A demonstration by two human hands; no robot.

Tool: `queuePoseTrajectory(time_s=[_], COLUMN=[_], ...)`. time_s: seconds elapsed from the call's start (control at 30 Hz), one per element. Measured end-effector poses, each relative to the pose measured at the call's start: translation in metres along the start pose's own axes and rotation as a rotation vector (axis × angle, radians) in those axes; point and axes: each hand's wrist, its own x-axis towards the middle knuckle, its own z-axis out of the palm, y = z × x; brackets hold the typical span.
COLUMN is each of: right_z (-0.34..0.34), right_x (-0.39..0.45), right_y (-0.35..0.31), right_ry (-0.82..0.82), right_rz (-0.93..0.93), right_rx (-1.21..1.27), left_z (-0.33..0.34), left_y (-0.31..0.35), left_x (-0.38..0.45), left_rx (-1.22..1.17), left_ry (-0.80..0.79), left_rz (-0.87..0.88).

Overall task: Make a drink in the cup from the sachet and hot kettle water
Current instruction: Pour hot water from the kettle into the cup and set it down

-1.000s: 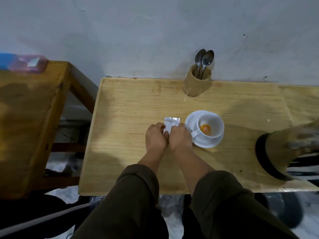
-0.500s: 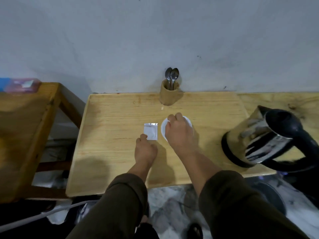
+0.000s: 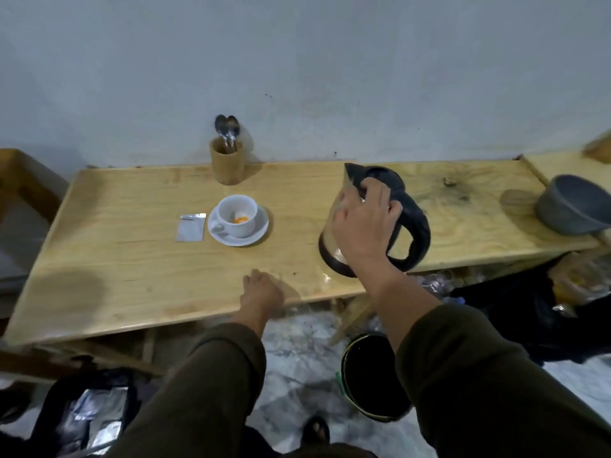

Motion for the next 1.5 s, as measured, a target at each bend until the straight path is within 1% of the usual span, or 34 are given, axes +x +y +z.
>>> queuePoseTrajectory(time_s=[0.07, 0.1, 0.17, 0.23, 0.33, 0.43, 0.53, 0.6, 0.7, 0.77, 0.87, 1.07, 1.2, 1.37, 1.47, 1.5], right_z=[-0.006, -0.007, -0.008, -0.009, -0.005, -0.006, -0.011, -0.012, -0.008, -0.004, -0.002, -0.009, -0.016, -0.03, -0.033, -0.032], right_x=[-0.002, -0.003, -0.003, -0.006, -0.008, -0.005, 0.002, 0.007, 0.012, 0.013, 0.014, 0.025, 0.036, 0.051, 0.058, 0.059], right_y=[0.024, 0.035, 0.053, 0.066, 0.082, 0.092, 0.1, 0.104, 0.104, 0.102, 0.097, 0.082, 0.07, 0.048, 0.035, 0.03], right_ry=[0.004, -0.026, -0.101, -0.126, -0.166, -0.196, -0.276, -0.306, -0.318, -0.306, -0.261, -0.214, -0.203, -0.223, -0.229, -0.235], right_rz=[0.069, 0.124, 0.251, 0.36, 0.496, 0.587, 0.67, 0.69, 0.681, 0.7, 0.719, 0.655, 0.593, 0.44, 0.369, 0.354], right_rx=[0.025, 0.045, 0.084, 0.142, 0.373, 0.603, 0.785, 0.812, 0.733, 0.708, 0.703, 0.628, 0.605, 0.527, 0.488, 0.476], left_z=[0.001, -0.003, -0.009, -0.011, -0.011, -0.01, -0.013, -0.015, -0.015, -0.015, -0.016, -0.027, -0.035, -0.056, -0.071, -0.077], left_y=[0.007, 0.011, 0.015, 0.018, 0.02, 0.021, 0.025, 0.029, 0.03, 0.024, 0.007, 0.001, -0.018, -0.052, -0.067, -0.068], left_x=[-0.001, -0.006, -0.01, -0.009, -0.009, -0.011, -0.012, -0.016, -0.018, -0.017, -0.009, -0.011, 0.002, 0.022, 0.031, 0.032], left_rx=[0.113, 0.156, 0.161, 0.164, 0.174, 0.209, 0.219, 0.224, 0.209, 0.215, 0.088, -0.214, -0.424, -0.983, -1.207, -1.248], left_ry=[-0.007, -0.011, -0.026, -0.002, 0.027, 0.015, 0.009, 0.006, 0.033, 0.017, -0.01, 0.071, 0.084, 0.206, 0.261, 0.27], left_rz=[0.013, -0.006, -0.037, -0.038, -0.018, -0.048, -0.045, -0.046, -0.047, -0.036, -0.04, -0.144, -0.233, -0.359, -0.372, -0.365])
